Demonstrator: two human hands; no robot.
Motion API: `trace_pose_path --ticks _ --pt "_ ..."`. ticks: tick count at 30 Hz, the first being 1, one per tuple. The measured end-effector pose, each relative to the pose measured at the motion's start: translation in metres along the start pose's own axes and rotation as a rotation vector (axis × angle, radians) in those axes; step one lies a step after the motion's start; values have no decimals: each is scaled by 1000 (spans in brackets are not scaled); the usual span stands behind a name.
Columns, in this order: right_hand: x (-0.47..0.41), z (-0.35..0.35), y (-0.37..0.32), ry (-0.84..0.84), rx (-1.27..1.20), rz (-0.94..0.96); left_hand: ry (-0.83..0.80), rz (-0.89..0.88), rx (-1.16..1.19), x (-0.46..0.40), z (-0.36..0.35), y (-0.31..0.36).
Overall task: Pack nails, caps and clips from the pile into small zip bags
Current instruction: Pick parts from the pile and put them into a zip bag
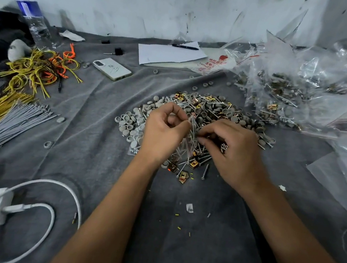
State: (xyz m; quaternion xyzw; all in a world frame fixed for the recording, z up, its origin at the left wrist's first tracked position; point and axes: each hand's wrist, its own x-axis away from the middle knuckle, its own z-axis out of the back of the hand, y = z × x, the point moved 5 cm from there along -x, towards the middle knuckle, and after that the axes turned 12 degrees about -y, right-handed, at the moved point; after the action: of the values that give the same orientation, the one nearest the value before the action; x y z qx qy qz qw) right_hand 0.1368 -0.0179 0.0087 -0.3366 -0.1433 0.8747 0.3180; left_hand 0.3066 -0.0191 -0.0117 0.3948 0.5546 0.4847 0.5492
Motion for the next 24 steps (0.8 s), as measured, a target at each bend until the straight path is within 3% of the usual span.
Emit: trace_pose_path --ticks 8,19,21,24 --pt "1 -3 -5 -32 33 11 -42 -34 -141 1 -5 3" --pt "1 -2 4 33 28 -21 -45 -8 -21 -1 -1 -1" --pt "0 -4 7 -38 70 -39 -14 -16 14 -1 3 -1" --pt "2 -19 12 -279 180 -124 59 -26 56 0 13 0"
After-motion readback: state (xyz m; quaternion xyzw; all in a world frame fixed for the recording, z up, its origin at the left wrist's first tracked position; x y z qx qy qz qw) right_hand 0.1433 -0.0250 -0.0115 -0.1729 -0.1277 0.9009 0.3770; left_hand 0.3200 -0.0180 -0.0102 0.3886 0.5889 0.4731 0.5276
